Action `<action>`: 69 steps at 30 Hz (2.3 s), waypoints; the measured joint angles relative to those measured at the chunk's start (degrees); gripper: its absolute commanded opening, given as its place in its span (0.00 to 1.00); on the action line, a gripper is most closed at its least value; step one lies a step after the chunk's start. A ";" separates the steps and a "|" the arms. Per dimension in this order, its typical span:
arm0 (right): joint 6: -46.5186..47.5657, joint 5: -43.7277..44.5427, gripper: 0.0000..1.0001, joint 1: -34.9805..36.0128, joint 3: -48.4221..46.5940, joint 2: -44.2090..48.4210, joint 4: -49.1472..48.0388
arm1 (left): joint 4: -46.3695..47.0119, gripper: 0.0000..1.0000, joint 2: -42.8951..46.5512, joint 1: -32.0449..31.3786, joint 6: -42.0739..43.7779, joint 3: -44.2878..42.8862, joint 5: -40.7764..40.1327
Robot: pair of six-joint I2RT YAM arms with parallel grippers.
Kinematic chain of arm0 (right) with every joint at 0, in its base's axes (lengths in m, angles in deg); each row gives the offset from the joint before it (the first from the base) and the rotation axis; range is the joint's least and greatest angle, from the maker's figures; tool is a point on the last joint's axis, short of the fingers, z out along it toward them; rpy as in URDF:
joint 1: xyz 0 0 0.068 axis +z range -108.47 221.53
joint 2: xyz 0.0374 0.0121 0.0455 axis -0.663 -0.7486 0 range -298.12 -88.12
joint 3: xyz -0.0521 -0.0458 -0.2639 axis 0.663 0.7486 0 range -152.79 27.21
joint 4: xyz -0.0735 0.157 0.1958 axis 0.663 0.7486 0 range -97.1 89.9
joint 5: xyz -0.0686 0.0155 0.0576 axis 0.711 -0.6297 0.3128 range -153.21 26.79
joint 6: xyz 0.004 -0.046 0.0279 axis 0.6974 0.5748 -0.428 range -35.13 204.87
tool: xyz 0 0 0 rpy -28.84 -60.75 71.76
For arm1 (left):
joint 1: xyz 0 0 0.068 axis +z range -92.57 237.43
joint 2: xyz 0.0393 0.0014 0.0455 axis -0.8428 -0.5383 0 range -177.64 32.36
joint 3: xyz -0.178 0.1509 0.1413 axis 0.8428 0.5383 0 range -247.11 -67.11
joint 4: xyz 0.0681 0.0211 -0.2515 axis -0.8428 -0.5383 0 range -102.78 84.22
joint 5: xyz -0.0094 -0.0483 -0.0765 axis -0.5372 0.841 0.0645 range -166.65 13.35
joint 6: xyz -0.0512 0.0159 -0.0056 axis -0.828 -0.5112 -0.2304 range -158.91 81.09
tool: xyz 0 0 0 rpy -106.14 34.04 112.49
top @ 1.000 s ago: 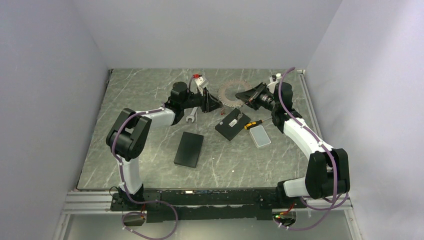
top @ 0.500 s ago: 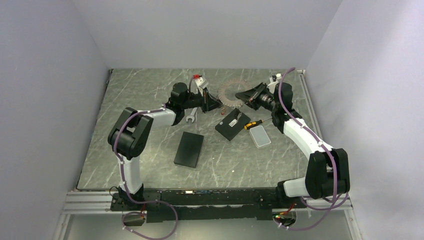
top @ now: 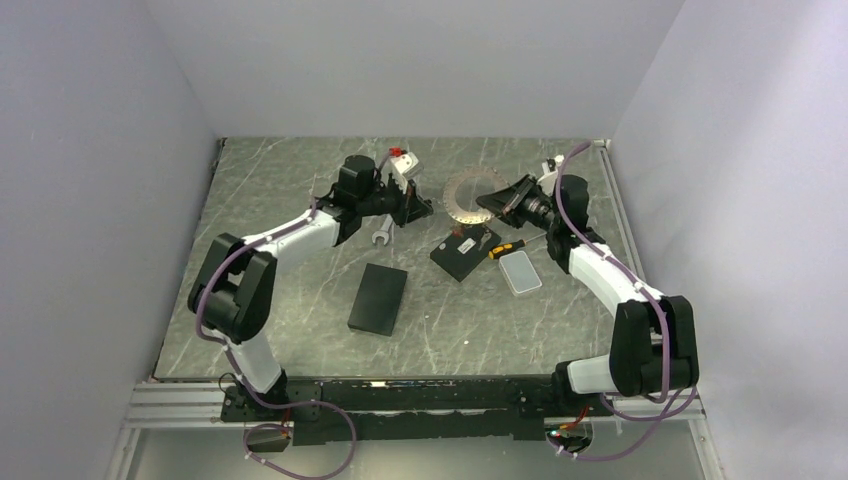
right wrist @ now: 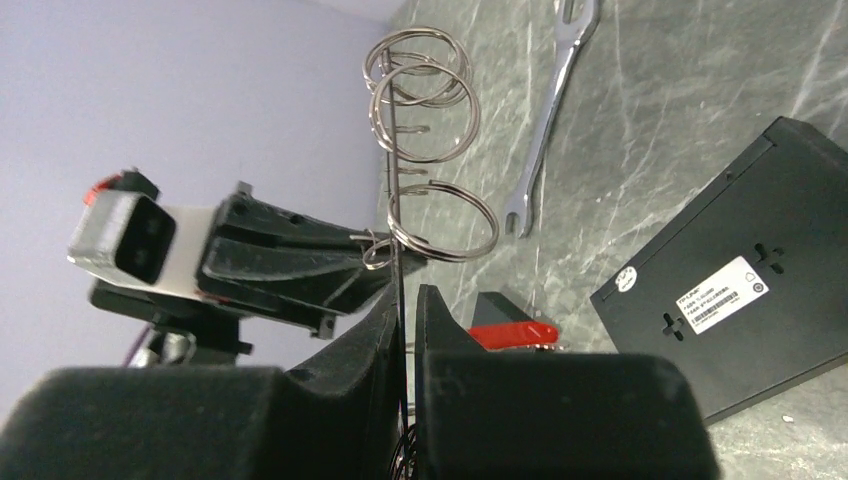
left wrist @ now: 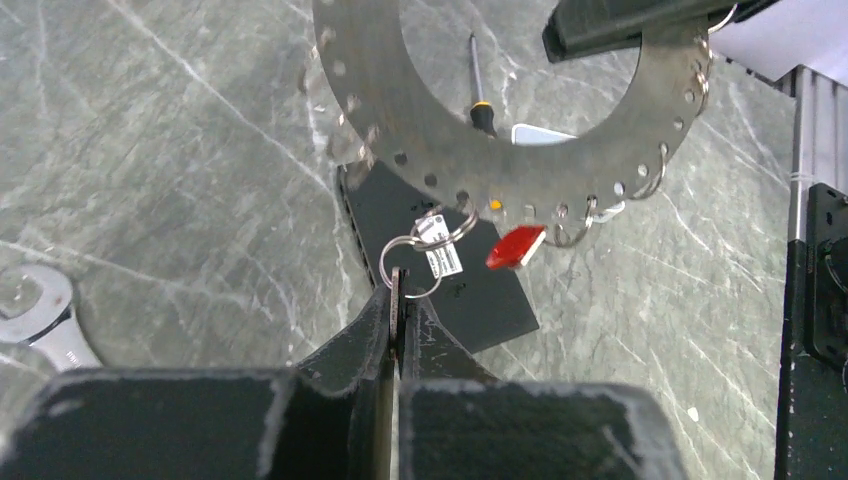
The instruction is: Remove the keys from the keyring
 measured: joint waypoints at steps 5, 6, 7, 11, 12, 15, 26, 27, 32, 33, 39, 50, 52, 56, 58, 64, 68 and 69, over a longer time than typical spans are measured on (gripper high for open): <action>2.32 -4.07 0.00 -0.09 2.49 -0.63 -5.31 | -13.94 0.00 2.21 -0.66 5.22 -5.07 -3.13; 2.78 -4.85 0.00 -0.09 2.86 -0.76 -6.56 | -16.63 0.00 2.21 -0.68 6.34 -6.47 -3.41; 3.15 -5.60 0.00 -0.11 3.26 -0.94 -8.02 | -19.56 0.00 2.21 -0.68 7.54 -8.02 -3.45; 3.61 -8.76 0.04 -0.11 5.53 -1.81 -15.43 | -29.49 0.00 2.21 -0.76 12.66 -14.25 -2.67; 3.56 -9.68 0.05 -0.11 6.01 -2.21 -17.53 | -32.00 0.00 2.21 -0.87 13.92 -15.96 -2.43; 3.39 -12.20 0.07 -0.11 6.99 -3.52 -23.61 | -38.40 0.00 2.21 -1.16 16.94 -19.63 -2.36; 3.69 -17.00 0.34 1.07 10.51 -8.02 -35.06 | -52.50 0.00 2.82 -1.20 25.31 -25.05 -2.95; 3.82 -17.03 0.38 1.66 10.93 -8.63 -36.00 | -53.18 0.00 3.04 -1.18 25.90 -25.51 -3.13; 5.05 -17.55 0.51 3.80 11.26 -10.03 -36.87 | -56.59 0.00 4.57 -0.98 27.65 -28.28 -3.43; 5.38 -17.62 0.52 4.20 11.26 -10.10 -36.98 | -57.18 0.00 4.94 -0.98 27.85 -28.65 -3.43; 7.39 -18.53 0.67 4.57 11.26 -10.10 -37.55 | -60.35 0.00 6.03 -0.90 29.44 -29.16 -3.54; 19.71 -20.28 0.75 4.57 9.94 -6.12 -27.19 | -64.83 0.00 6.14 -1.18 29.70 -29.11 -4.92; 22.58 -21.20 0.72 4.57 8.66 -4.90 -24.39 | -65.33 0.00 6.14 -1.29 29.49 -29.09 -4.87; 29.90 -22.86 0.63 4.59 5.05 -1.81 -18.01 | -65.68 0.00 6.14 -1.68 29.29 -29.00 -4.26; 33.70 -23.34 0.58 4.81 4.09 0.31 -15.63 | -65.68 0.00 6.14 -1.99 28.74 -28.83 -3.89; 40.54 -25.88 0.49 6.21 3.85 5.75 -13.18 | -65.75 0.00 6.14 -2.36 27.15 -27.91 -1.55; 40.83 -27.56 0.47 7.69 4.20 5.77 -14.60 | -65.59 0.00 6.14 -2.34 25.77 -27.91 0.55; 41.09 -27.78 0.47 8.17 4.26 5.77 -14.80 | -65.66 0.00 6.14 -2.34 25.62 -27.91 1.40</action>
